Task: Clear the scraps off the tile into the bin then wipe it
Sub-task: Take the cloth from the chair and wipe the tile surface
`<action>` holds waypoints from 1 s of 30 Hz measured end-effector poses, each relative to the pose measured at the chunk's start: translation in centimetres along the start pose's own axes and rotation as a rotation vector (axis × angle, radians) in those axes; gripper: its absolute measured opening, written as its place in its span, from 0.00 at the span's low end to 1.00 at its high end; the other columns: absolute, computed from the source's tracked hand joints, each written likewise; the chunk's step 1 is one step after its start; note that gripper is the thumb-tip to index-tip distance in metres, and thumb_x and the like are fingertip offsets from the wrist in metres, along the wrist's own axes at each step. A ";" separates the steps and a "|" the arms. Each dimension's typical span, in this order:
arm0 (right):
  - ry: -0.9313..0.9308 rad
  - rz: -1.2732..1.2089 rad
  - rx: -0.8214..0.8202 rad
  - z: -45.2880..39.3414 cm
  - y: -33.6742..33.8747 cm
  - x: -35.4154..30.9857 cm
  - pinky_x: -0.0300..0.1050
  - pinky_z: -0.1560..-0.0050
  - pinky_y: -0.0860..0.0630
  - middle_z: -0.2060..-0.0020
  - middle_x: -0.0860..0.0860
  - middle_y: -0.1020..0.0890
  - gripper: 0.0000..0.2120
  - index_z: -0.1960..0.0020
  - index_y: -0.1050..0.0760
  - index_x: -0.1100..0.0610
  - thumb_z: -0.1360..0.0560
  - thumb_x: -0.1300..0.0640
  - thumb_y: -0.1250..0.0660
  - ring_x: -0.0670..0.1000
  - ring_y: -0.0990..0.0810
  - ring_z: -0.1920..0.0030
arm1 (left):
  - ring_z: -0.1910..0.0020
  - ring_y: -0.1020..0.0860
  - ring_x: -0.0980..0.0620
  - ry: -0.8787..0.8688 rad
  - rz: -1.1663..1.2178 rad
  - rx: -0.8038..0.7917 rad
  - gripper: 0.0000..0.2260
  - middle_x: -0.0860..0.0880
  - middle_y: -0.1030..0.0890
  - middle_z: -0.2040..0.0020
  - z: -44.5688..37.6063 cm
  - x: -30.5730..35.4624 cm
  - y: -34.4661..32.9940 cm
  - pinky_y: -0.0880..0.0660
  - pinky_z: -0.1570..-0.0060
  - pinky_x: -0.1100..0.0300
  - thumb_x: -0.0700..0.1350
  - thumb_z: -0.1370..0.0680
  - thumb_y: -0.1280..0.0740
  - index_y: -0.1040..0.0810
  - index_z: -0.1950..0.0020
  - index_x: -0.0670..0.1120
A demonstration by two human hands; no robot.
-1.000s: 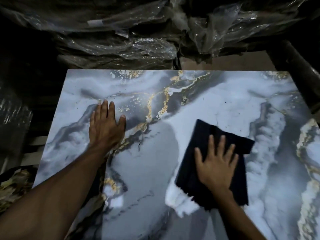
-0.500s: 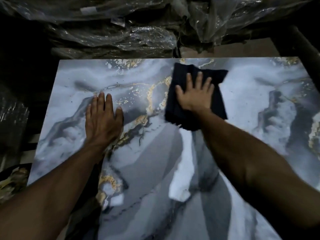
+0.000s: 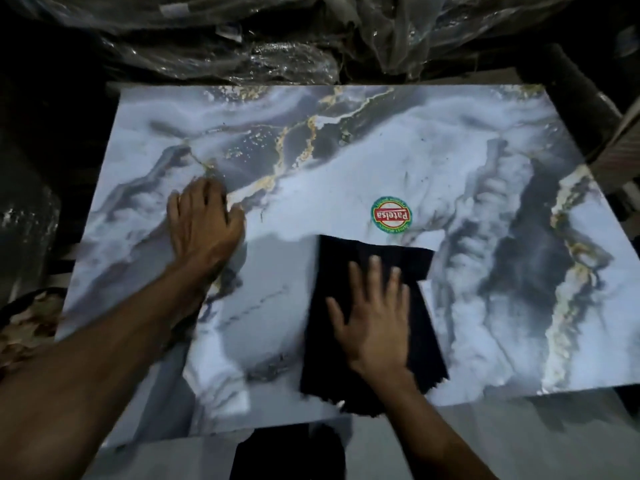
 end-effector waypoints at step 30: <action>-0.046 0.072 -0.008 1.9 0.7 6.0 0.64 0.26 0.47 0.22 0.58 0.43 0.36 0.22 0.41 0.50 0.24 0.33 0.53 0.67 0.44 0.24 | 0.22 0.47 0.44 0.140 0.009 -0.157 0.26 0.45 0.44 0.21 12.3 -2.5 -0.4 0.52 0.25 0.45 0.55 0.20 0.55 0.43 0.23 0.50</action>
Point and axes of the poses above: each hand's wrist, its own z-axis away from the middle knuckle, its own y-axis out of the back of the hand, x = y × z, the point moved 6 cm from there along -z, towards the middle knuckle
